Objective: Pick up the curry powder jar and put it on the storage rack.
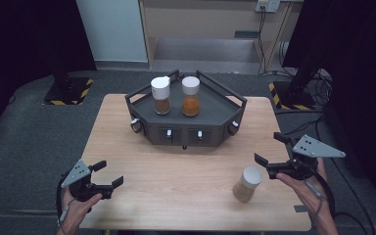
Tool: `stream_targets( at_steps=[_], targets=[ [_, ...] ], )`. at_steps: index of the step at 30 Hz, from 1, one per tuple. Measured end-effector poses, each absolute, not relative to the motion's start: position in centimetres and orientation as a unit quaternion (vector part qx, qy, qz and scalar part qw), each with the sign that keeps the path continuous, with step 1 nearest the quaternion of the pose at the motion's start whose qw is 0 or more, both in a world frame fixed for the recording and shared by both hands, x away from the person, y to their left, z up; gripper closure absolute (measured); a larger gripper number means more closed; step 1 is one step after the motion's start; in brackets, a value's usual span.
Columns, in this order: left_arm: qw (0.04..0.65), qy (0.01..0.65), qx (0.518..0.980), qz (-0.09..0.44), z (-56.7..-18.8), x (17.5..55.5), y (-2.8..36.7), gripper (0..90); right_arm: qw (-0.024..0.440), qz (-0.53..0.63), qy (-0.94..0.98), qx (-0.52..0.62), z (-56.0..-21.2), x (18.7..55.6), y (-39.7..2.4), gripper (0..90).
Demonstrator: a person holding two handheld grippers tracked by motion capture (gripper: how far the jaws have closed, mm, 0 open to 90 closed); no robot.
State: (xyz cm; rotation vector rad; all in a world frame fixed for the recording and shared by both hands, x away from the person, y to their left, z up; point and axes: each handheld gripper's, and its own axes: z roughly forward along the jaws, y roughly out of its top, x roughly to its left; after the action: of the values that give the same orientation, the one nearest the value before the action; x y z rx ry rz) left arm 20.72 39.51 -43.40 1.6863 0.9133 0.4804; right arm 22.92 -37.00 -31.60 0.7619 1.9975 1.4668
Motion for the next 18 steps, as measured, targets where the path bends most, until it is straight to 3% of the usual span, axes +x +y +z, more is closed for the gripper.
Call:
stream_targets(
  at_steps=[18],
  targets=[
    [0.549,0.387,0.712,0.204,-43.4,20.7,39.5,3.0,0.291,0.554,0.715,0.313,-36.6,19.6,-38.5,4.6]
  ],
)
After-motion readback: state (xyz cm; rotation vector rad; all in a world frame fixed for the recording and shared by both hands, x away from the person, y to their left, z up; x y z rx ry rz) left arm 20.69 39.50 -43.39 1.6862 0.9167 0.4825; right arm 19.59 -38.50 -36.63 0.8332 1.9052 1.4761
